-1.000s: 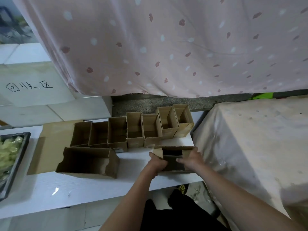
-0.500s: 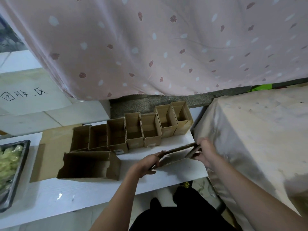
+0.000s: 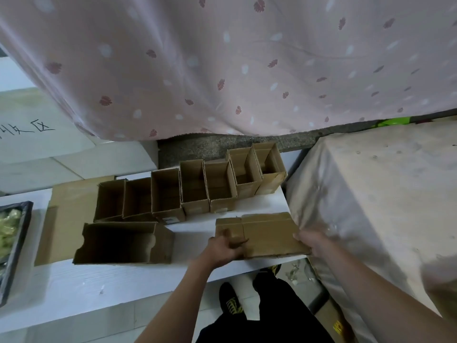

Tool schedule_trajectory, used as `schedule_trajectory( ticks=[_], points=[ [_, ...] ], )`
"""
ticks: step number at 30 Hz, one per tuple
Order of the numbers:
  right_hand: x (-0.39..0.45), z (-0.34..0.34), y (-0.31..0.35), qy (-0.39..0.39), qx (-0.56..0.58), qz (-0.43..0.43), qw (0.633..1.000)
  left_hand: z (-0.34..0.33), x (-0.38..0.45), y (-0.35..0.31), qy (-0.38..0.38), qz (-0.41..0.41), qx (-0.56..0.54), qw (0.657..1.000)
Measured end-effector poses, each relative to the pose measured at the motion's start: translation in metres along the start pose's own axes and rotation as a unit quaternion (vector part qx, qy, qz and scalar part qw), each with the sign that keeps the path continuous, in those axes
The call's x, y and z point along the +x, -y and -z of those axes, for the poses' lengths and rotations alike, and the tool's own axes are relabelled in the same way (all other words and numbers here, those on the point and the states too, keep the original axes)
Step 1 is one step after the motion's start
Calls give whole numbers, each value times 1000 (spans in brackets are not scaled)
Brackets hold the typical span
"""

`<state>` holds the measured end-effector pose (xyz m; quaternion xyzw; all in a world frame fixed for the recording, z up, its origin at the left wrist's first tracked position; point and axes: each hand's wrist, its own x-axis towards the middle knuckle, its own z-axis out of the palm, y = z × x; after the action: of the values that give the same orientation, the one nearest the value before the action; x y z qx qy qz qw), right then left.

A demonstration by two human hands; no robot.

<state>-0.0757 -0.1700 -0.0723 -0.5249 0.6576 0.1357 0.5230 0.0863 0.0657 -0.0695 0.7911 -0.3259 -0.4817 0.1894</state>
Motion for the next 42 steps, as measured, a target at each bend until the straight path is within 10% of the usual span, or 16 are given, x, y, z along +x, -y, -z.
schedule_trajectory(
  ticks=[20, 27, 42],
  points=[
    [47, -81, -45, -238, -353, 142, 894, -100, 64, 16, -170, 116, 194, 959],
    [78, -108, -41, -162, -471, 414, 762, -108, 104, 18, -227, 83, 200, 950],
    [109, -112, -55, -203, -474, 453, 727, -120, 124, 21, -275, 97, 200, 935]
  ],
)
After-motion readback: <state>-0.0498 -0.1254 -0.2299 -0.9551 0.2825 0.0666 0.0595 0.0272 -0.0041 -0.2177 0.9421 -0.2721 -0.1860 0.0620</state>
